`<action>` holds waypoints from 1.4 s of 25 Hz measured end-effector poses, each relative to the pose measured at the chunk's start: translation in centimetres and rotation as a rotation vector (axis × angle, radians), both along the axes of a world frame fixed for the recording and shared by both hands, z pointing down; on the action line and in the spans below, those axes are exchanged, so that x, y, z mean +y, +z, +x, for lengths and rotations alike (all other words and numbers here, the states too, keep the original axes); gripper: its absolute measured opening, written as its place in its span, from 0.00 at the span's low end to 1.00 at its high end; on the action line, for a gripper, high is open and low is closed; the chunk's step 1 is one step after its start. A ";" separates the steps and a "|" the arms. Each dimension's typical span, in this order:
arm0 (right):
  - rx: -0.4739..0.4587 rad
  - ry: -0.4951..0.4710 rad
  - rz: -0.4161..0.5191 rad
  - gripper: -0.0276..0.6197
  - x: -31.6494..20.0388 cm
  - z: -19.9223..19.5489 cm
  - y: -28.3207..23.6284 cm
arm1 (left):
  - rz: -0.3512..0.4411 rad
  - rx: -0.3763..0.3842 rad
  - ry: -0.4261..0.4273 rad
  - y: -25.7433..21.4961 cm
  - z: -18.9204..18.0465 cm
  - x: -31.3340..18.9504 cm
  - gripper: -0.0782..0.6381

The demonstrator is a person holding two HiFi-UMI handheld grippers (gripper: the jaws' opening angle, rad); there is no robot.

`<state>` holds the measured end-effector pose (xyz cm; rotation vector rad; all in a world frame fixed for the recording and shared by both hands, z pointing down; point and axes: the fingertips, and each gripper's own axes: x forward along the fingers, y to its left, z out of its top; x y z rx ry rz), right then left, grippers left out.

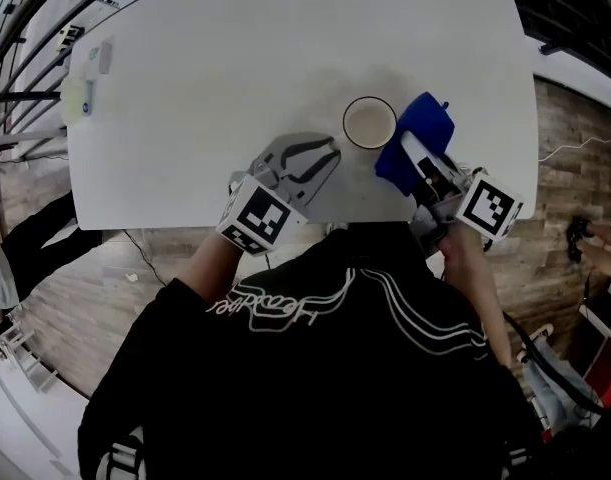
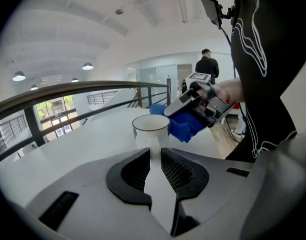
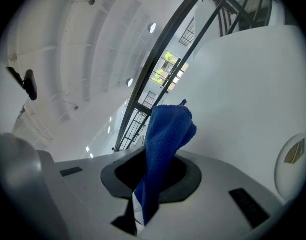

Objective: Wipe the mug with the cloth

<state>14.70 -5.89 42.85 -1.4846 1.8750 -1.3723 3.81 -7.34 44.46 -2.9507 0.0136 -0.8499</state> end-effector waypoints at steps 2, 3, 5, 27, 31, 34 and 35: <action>-0.015 0.001 -0.013 0.13 -0.1 -0.1 0.5 | 0.000 0.000 -0.002 0.1 -0.1 -0.1 0.20; -0.015 -0.001 -0.020 0.13 -0.2 -0.1 0.7 | -0.001 0.002 0.002 0.1 -0.1 -0.2 0.20; 0.007 -0.011 -0.048 0.13 -0.2 -0.1 1.3 | -0.007 -0.003 0.011 0.3 -0.1 -0.2 0.20; 0.126 -0.168 -0.006 0.13 -1.6 2.4 -1.1 | 0.061 -0.019 0.091 -0.1 0.8 -3.0 0.20; 0.140 -0.229 0.029 0.13 -2.0 2.7 -2.6 | 0.118 -0.051 0.080 -0.2 0.7 -4.3 0.20; 0.146 -0.273 0.035 0.13 -2.6 1.9 -3.0 | 0.143 -0.066 0.074 -0.3 0.5 -5.1 0.20; 0.142 -0.286 0.036 0.13 -2.8 1.7 -3.1 | 0.142 -0.067 0.073 -0.3 0.5 -5.3 0.20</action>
